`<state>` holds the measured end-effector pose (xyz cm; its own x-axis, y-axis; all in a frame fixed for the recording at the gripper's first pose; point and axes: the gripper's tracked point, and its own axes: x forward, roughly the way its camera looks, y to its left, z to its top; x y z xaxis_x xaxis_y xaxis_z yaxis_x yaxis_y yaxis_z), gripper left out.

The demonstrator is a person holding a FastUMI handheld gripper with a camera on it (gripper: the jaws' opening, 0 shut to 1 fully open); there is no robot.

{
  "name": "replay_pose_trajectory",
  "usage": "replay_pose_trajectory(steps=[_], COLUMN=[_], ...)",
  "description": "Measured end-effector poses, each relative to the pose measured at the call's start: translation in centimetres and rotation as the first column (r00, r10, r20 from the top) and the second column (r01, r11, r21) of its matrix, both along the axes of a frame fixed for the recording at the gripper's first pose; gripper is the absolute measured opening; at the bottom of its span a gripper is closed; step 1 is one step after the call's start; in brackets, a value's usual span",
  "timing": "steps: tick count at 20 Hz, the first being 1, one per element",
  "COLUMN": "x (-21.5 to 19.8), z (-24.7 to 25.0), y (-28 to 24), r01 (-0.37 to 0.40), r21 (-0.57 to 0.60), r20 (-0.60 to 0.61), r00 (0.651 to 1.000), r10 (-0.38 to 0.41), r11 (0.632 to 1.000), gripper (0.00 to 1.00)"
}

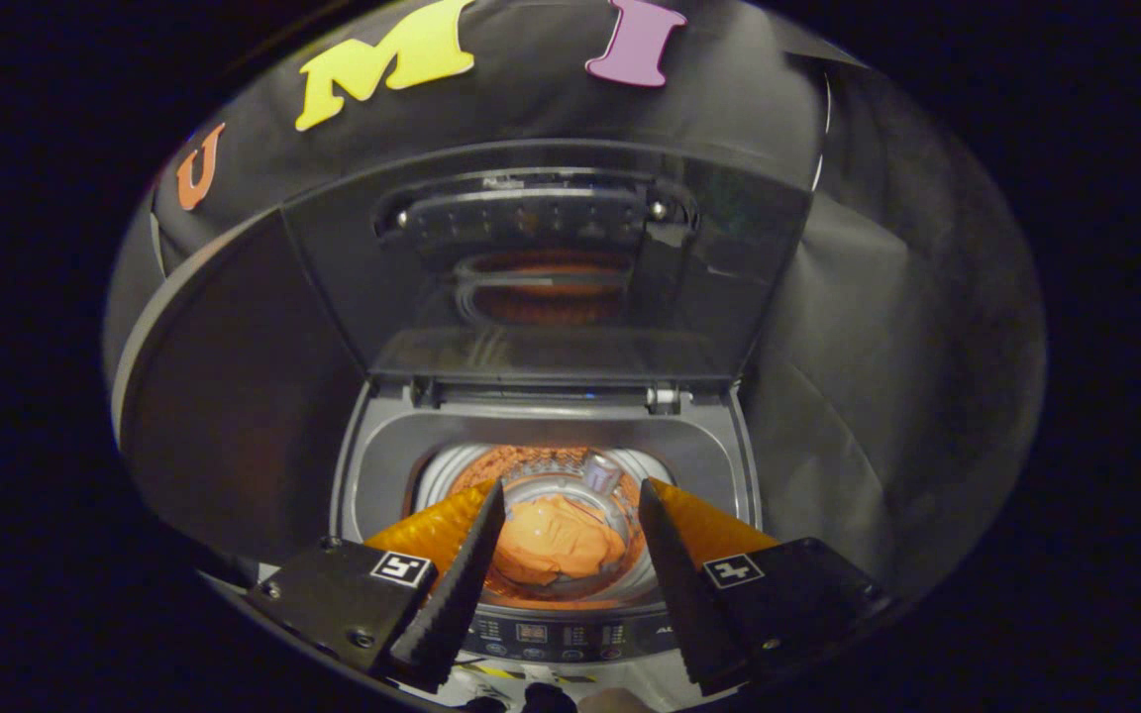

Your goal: Put the clothes into the washing machine and then close the washing machine lid.

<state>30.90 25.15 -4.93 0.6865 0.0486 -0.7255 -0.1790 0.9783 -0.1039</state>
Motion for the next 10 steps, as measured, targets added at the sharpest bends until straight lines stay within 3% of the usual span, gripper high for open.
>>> replay_pose_trajectory(steps=[10], x=[4.4], z=[12.3], y=[4.0], r01=[-0.073], r21=[0.047], r20=[0.228], r00=[0.972], r10=[0.060], r11=[0.996], gripper=[0.85])
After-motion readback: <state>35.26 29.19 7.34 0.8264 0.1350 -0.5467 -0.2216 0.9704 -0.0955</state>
